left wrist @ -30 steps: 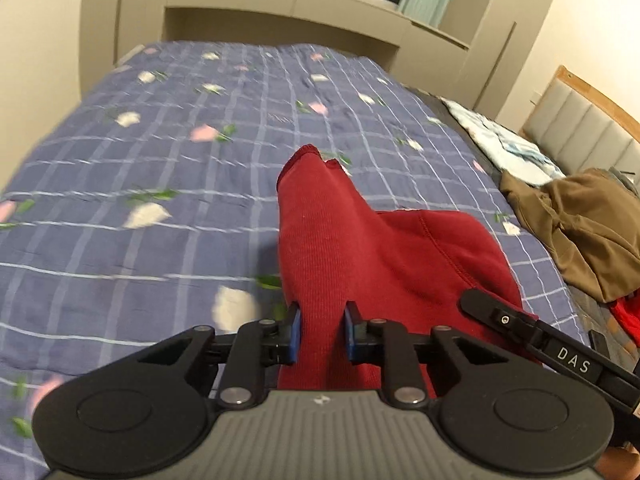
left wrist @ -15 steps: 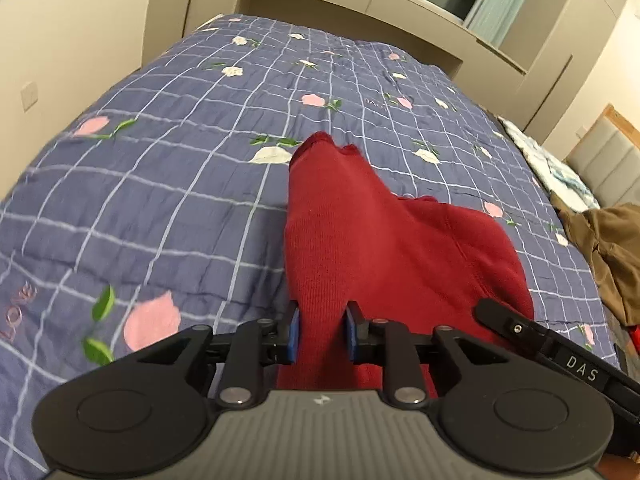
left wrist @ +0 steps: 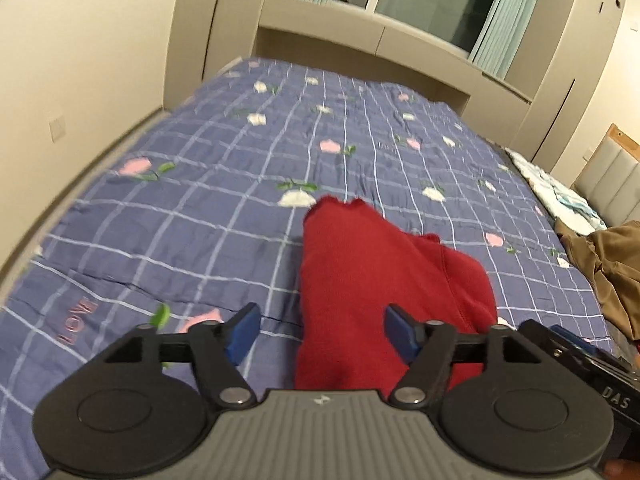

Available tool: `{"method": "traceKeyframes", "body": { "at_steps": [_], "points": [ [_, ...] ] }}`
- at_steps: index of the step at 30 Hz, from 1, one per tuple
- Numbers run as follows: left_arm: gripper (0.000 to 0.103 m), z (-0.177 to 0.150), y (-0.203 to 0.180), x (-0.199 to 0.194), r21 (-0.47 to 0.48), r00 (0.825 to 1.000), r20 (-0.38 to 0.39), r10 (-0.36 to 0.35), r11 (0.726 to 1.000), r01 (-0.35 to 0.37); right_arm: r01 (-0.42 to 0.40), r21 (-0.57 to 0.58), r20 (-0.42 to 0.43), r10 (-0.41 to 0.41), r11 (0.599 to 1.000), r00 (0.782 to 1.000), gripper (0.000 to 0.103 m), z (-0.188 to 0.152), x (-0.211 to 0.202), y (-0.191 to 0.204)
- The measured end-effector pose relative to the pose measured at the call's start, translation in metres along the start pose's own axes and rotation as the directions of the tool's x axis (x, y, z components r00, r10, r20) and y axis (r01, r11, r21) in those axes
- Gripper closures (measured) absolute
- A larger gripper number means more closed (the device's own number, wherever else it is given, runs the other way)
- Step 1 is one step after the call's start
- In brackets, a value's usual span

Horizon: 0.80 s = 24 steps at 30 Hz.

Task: Fold small clothes
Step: 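Open both grippers and withdraw from the folded sweater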

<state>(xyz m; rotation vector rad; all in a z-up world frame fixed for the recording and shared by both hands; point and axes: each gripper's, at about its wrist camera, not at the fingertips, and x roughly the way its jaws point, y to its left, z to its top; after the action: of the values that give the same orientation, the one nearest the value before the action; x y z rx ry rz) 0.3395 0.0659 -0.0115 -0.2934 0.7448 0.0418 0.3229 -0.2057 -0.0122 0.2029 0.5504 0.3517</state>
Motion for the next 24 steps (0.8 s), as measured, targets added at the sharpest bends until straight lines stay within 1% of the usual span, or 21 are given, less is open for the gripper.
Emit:
{"method": "traceKeyframes", "body": {
  "at_steps": [2, 4, 8, 11, 19, 24],
  "points": [
    [0.017, -0.003, 0.0, -0.014, 0.01, 1.0, 0.029, 0.011, 1.0, -0.011, 0.0, -0.019, 0.024, 0.0, 1.0, 1.0, 0.012, 0.001, -0.013, 0.005],
    [0.015, -0.004, 0.0, -0.026, 0.023, 0.999, 0.047, 0.016, 1.0, -0.017, -0.002, -0.036, 0.047, 0.004, 0.999, 0.999, 0.009, 0.001, -0.026, 0.011],
    [0.005, -0.011, 0.0, -0.053, 0.041, 0.996, 0.092, 0.02, 0.999, -0.024, -0.005, -0.068, 0.098, 0.012, 0.998, 0.995, 0.002, 0.0, -0.054, 0.022],
    [0.001, -0.02, -0.001, -0.072, 0.061, 0.991, 0.131, 0.018, 0.998, -0.026, -0.009, -0.1, 0.13, 0.022, 0.995, 0.991, 0.001, -0.003, -0.077, 0.031],
    [0.001, -0.054, -0.002, -0.118, 0.117, 0.979, 0.2, 0.044, 0.991, -0.069, -0.016, -0.157, 0.159, 0.042, 0.987, 0.986, 0.001, -0.022, -0.122, 0.05],
    [0.001, -0.077, 0.001, -0.139, 0.139, 0.974, 0.219, 0.058, 0.986, -0.09, -0.005, -0.201, 0.156, 0.037, 0.98, 0.987, 0.001, -0.042, -0.147, 0.059]
  ]
}}
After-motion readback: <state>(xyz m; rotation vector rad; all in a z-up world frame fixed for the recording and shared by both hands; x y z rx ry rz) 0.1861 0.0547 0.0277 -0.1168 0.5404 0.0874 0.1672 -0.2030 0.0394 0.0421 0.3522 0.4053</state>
